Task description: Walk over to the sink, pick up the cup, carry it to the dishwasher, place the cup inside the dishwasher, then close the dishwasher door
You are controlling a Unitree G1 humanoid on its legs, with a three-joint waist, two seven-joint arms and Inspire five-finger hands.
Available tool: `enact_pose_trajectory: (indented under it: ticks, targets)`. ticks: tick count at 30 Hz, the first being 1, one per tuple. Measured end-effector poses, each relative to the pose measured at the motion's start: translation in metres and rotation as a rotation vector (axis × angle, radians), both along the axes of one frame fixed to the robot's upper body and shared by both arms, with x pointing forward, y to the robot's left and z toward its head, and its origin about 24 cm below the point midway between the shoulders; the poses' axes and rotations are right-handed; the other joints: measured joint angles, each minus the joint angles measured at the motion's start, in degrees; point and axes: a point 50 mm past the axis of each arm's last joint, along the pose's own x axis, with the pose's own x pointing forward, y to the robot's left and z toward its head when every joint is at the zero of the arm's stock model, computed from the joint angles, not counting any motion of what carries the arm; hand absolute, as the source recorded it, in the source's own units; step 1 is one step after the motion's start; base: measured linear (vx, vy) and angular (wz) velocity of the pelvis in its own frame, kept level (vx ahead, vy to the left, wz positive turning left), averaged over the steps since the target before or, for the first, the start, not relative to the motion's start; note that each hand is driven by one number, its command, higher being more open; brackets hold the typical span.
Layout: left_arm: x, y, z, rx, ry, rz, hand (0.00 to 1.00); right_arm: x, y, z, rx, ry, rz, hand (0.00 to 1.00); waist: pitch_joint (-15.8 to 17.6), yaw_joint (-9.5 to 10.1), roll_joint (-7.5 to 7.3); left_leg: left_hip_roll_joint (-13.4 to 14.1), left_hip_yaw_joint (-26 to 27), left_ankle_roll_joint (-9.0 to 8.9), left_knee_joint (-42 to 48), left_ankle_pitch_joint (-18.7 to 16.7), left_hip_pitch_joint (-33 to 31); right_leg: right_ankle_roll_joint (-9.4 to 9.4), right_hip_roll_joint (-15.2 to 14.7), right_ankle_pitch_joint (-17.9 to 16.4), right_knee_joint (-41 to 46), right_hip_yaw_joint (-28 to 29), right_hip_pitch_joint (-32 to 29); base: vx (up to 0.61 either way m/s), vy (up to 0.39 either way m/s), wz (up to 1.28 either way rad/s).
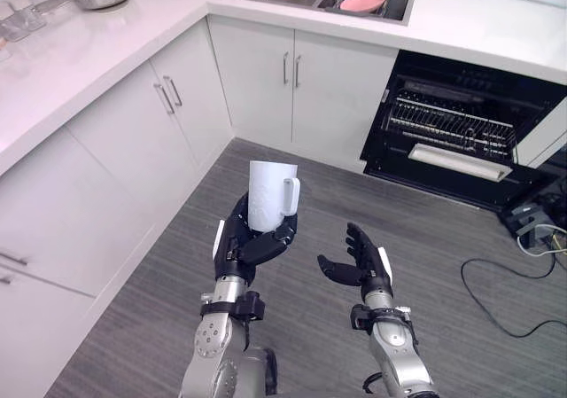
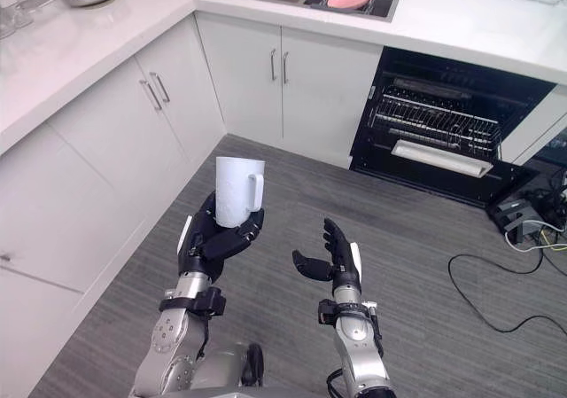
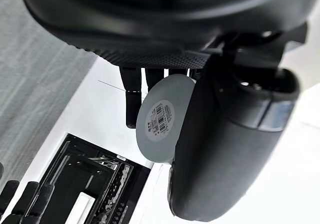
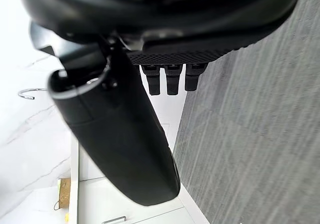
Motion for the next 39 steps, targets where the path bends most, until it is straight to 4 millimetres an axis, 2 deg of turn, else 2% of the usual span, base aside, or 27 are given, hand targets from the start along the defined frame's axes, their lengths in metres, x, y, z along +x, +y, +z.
enact_pose_trajectory:
  ticks: [1,4,5,6,7,8,9,10,12,13,15,16,18,19,21,22,23,24,25,29,30,31,33,34,36,38,39]
  targets:
    - [0.000,-0.002,0.002,-0.003,-0.010,-0.006,0.30,0.001,0.002,0.001,0.010,-0.004,0.003,0.90,0.0,-0.12,-0.02,0.0,-0.1,0.08,-2.8,-0.2,3.6,-2.56,0.9,-1.2,2.1,-1.5,-3.8,0.39,0.095,0.06]
    - [0.000,-0.009,0.012,-0.019,-0.052,-0.036,0.30,0.004,0.007,0.008,0.025,-0.036,0.020,0.90,0.0,-0.97,-0.03,0.4,-0.9,-0.64,-6.7,-1.3,8.9,-6.12,3.2,-3.1,-4.7,-5.4,-11.6,0.39,-0.008,0.11]
    - [0.000,-0.011,0.013,-0.020,-0.055,-0.042,0.30,0.004,0.008,0.008,0.028,-0.038,0.021,0.90,0.0,-1.10,0.03,0.7,-1.0,-1.10,-7.2,-1.8,9.9,-6.39,3.9,-2.9,-7.4,-6.0,-12.5,0.39,-0.060,0.08]
    - [0.002,-0.013,0.014,-0.016,-0.061,-0.058,0.30,0.004,0.008,0.008,0.028,-0.039,0.023,0.90,0.0,-1.23,0.00,1.3,-1.2,-2.01,-8.6,-2.5,12.0,-7.55,5.2,-1.7,-14.9,-6.8,-13.4,0.41,-0.082,0.15]
    - [0.004,-0.016,0.015,-0.014,-0.070,-0.071,0.30,0.004,0.007,0.008,0.026,-0.039,0.023,0.90,-0.5,-1.44,-0.52,1.3,-1.6,-3.29,-9.6,-3.4,13.2,-9.09,6.2,2.9,-24.5,-7.0,-13.4,0.43,-0.103,0.24]
    - [0.004,-0.017,0.015,-0.015,-0.071,-0.075,0.30,0.004,0.007,0.008,0.023,-0.038,0.022,0.90,-0.6,-1.74,-0.70,1.4,-2.3,-3.71,-9.5,-4.2,13.7,-10.49,6.4,8.2,-26.1,-6.9,-13.2,0.46,-0.117,0.36]
    - [0.005,-0.021,0.011,-0.019,-0.056,-0.086,0.30,0.003,0.004,0.006,0.013,-0.030,0.022,0.90,-0.7,-2.40,0.36,2.5,-3.5,-4.70,-9.1,-5.5,14.9,-12.07,7.3,10.9,-25.2,-7.6,-12.3,0.51,-0.132,0.30]
    - [0.004,-0.023,0.005,-0.018,-0.028,-0.090,0.30,0.002,0.000,0.004,-0.004,-0.017,0.022,0.90,-1.3,-2.56,1.93,4.5,-3.8,-5.54,-6.6,-6.0,14.7,-12.97,8.7,9.4,-25.4,-8.9,-10.8,0.64,-0.180,0.26]
    - [0.004,-0.025,0.000,-0.021,-0.001,-0.085,0.30,-0.001,-0.002,0.005,-0.009,-0.014,0.019,0.90,-0.9,-2.70,2.74,6.9,-3.6,-6.72,5.6,-5.1,11.1,-14.35,10.4,8.2,-27.1,-10.1,-7.0,0.56,-0.167,0.10]
    - [0.004,-0.025,-0.002,-0.030,0.015,-0.078,0.30,-0.006,-0.003,0.007,-0.006,-0.020,0.014,0.90,-0.6,-2.47,3.01,9.1,-3.5,-8.26,19.6,-0.3,5.8,-15.29,11.5,7.5,-29.3,-10.2,-3.2,0.37,-0.110,-0.05]
    - [0.001,-0.025,-0.003,-0.041,0.020,-0.076,0.30,-0.011,-0.002,0.015,0.001,-0.053,0.007,0.90,-0.3,-1.00,3.20,12.4,-2.5,-7.87,34.2,0.0,-0.2,-16.01,12.5,7.0,-33.1,-9.2,3.0,0.43,-0.078,-0.23]
    - [0.000,-0.025,-0.002,-0.046,0.016,-0.077,0.30,-0.010,-0.001,0.023,0.007,-0.090,0.006,0.90,-0.3,-0.52,3.20,13.7,-1.2,-7.20,36.6,-0.9,-3.5,-16.34,12.5,6.8,-35.3,-8.3,6.0,0.44,0.002,-0.40]
    - [-0.002,-0.024,0.004,-0.064,-0.010,-0.069,0.30,-0.005,0.001,0.036,0.015,-0.155,0.010,0.90,-0.4,0.56,3.34,14.2,-0.4,-5.51,32.9,-2.9,-7.6,-15.42,12.1,5.7,-36.8,-6.0,8.2,0.36,0.073,-0.47]
    - [-0.003,-0.025,0.006,-0.077,-0.015,-0.066,0.30,-0.002,0.001,0.039,0.018,-0.175,0.010,0.90,-0.7,1.34,3.66,13.8,-1.1,-5.43,27.8,-3.6,-9.5,-14.76,11.7,4.7,-37.3,-4.7,9.4,0.29,0.179,-0.46]
    - [-0.004,-0.025,0.005,-0.080,-0.011,-0.068,0.30,-0.002,0.000,0.037,0.021,-0.168,0.006,0.90,-1.0,1.77,3.00,10.6,-3.9,-6.07,16.1,-3.3,-10.6,-13.30,9.9,2.8,-37.2,-3.2,10.9,0.30,0.236,-0.34]
    - [-0.004,-0.024,0.005,-0.075,-0.010,-0.068,0.30,0.000,-0.001,0.034,0.017,-0.159,0.007,0.90,-1.2,1.73,3.13,7.9,-7.2,-6.58,6.3,-1.2,-10.7,-11.68,8.4,1.4,-37.0,-2.2,11.6,0.25,0.237,-0.26]
    - [-0.004,-0.023,0.005,-0.071,-0.012,-0.065,0.30,0.002,-0.001,0.031,0.013,-0.148,0.007,0.90,-1.3,1.74,3.20,7.0,-8.1,-6.90,2.5,1.9,-10.7,-10.86,7.7,0.6,-36.8,-1.6,12.0,0.43,0.400,-0.50]
    - [-0.004,-0.022,0.004,-0.064,-0.007,-0.062,0.30,0.002,-0.002,0.024,0.007,-0.117,0.009,0.90,-1.7,2.16,3.24,5.9,-7.6,-6.63,-1.9,10.1,-8.6,-9.64,6.5,-0.7,-36.2,0.4,12.6,0.45,0.402,-0.53]
    - [-0.003,-0.019,0.003,-0.049,-0.009,-0.055,0.30,0.002,-0.001,0.017,0.012,-0.084,0.007,0.90,-1.9,2.02,2.04,4.2,-6.0,-5.19,-1.5,11.6,-7.7,-8.88,4.6,-1.3,-36.6,2.0,13.3,0.46,0.406,-0.45]
    - [-0.001,-0.013,0.004,-0.023,-0.012,-0.038,0.30,0.004,0.003,0.016,0.028,-0.079,0.009,0.90,-1.9,1.86,0.60,2.4,-2.7,-2.68,3.8,5.4,-8.6,-7.82,1.8,-0.9,-35.5,5.4,12.9,0.31,0.300,-0.33]
    - [-0.002,-0.011,0.003,-0.011,-0.006,-0.039,0.30,0.005,0.005,0.018,0.035,-0.085,0.007,0.90,-1.8,1.93,0.49,2.1,-1.0,-1.98,3.4,4.1,-7.0,-5.91,1.2,-0.7,-30.8,6.1,11.0,0.23,0.233,-0.63]
    - [-0.003,-0.009,0.001,-0.001,0.001,-0.038,0.30,0.006,0.008,0.018,0.041,-0.087,0.010,0.90,-1.7,1.95,0.33,1.9,0.6,-1.48,2.1,3.2,-4.6,-2.95,0.7,0.0,-22.7,6.0,7.5,0.21,0.219,-0.66]
    - [-0.006,-0.006,-0.002,0.013,0.016,-0.036,0.30,0.006,0.012,0.018,0.055,-0.086,0.011,0.90,-1.3,1.76,-0.37,1.4,3.3,-0.55,-0.4,1.8,0.7,-0.48,-0.6,1.2,-8.1,4.4,1.5,0.19,0.157,-0.68]
    - [-0.009,-0.005,-0.005,0.017,0.028,-0.033,0.30,0.005,0.015,0.018,0.063,-0.087,0.012,0.90,-1.4,0.95,-0.39,1.5,4.7,-0.03,-1.8,0.7,3.8,-2.14,-0.7,0.2,-2.7,1.8,-1.8,0.23,0.127,-0.69]
    - [-0.010,-0.005,-0.005,0.015,0.031,-0.031,0.30,0.007,0.018,0.022,0.070,-0.103,0.016,0.90,-1.5,0.58,-0.40,1.9,6.5,0.53,-3.1,-0.7,6.5,-4.32,-0.5,-1.0,-1.7,-2.9,-5.6,0.19,0.057,-0.58]
    - [-0.010,-0.004,-0.004,0.015,0.028,-0.029,0.30,0.009,0.024,0.030,0.074,-0.138,0.038,0.90,-1.8,0.35,-0.32,3.4,9.8,-0.83,-4.6,-2.0,8.8,-7.66,0.2,-2.5,-7.9,-11.8,-10.7,0.21,-0.014,-0.76]
    - [-0.010,-0.004,-0.005,0.017,0.029,-0.028,0.30,0.010,0.025,0.030,0.073,-0.141,0.044,0.90,-1.9,0.28,-0.21,3.7,10.6,-1.62,-5.0,-2.0,9.2,-8.65,0.6,-2.3,-10.9,-13.8,-11.4,0.36,-0.057,-0.81]
